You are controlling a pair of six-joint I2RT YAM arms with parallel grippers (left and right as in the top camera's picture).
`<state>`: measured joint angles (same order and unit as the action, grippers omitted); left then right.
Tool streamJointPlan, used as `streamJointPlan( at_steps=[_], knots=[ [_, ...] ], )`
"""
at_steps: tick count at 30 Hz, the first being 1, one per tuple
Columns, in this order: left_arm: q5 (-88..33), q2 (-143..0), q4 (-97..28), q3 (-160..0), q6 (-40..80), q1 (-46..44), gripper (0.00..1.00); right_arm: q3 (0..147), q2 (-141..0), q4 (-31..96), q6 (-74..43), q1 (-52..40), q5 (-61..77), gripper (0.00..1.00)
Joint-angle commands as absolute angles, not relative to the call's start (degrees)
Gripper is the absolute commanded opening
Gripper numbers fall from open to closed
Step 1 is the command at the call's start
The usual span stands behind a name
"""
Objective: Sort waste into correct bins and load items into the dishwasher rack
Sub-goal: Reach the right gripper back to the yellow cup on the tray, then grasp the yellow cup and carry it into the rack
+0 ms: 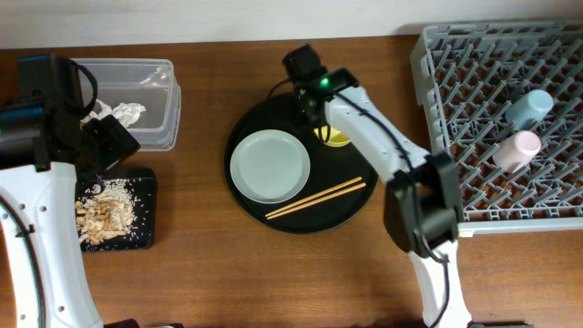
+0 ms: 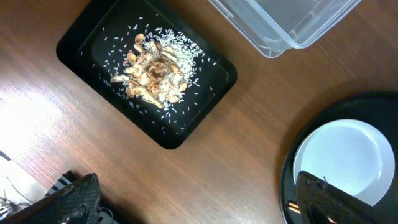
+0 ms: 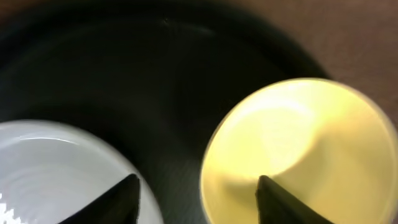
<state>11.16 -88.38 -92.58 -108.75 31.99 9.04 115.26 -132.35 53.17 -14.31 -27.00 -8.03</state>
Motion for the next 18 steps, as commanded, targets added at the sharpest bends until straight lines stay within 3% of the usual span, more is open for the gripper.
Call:
streamJointPlan(
  at_steps=[1, 4, 7, 12, 15, 18],
  knots=[
    [11.40, -87.79, -92.66, -109.08, 31.88, 9.23, 0.99, 115.28, -136.20, 52.31, -17.91, -26.89, -11.88, 0.56],
    [11.40, -87.79, -92.66, -109.08, 31.88, 9.23, 0.99, 115.28, -138.08, 52.51, -17.91, -27.07, -11.84, 0.50],
    [11.42, -87.79, -92.66, -109.08, 31.88, 9.23, 0.99, 115.42, -137.80, 52.73, -17.93, -27.55, -11.81, 0.33],
    [11.40, -87.79, -92.66, -109.08, 31.90, 9.23, 0.99, 119.39, -135.76, 56.31, -18.39, -27.86, -10.98, 0.25],
    [11.42, -87.79, -92.68, -109.08, 31.88, 9.23, 1.00, 124.84, -135.68, 61.21, -18.55, -27.86, -10.96, 0.04],
    [11.40, -87.79, -92.66, -109.08, 31.88, 9.23, 0.99, 130.50, -135.68, 66.24, -18.55, -27.75, -10.96, 0.04]
  ],
)
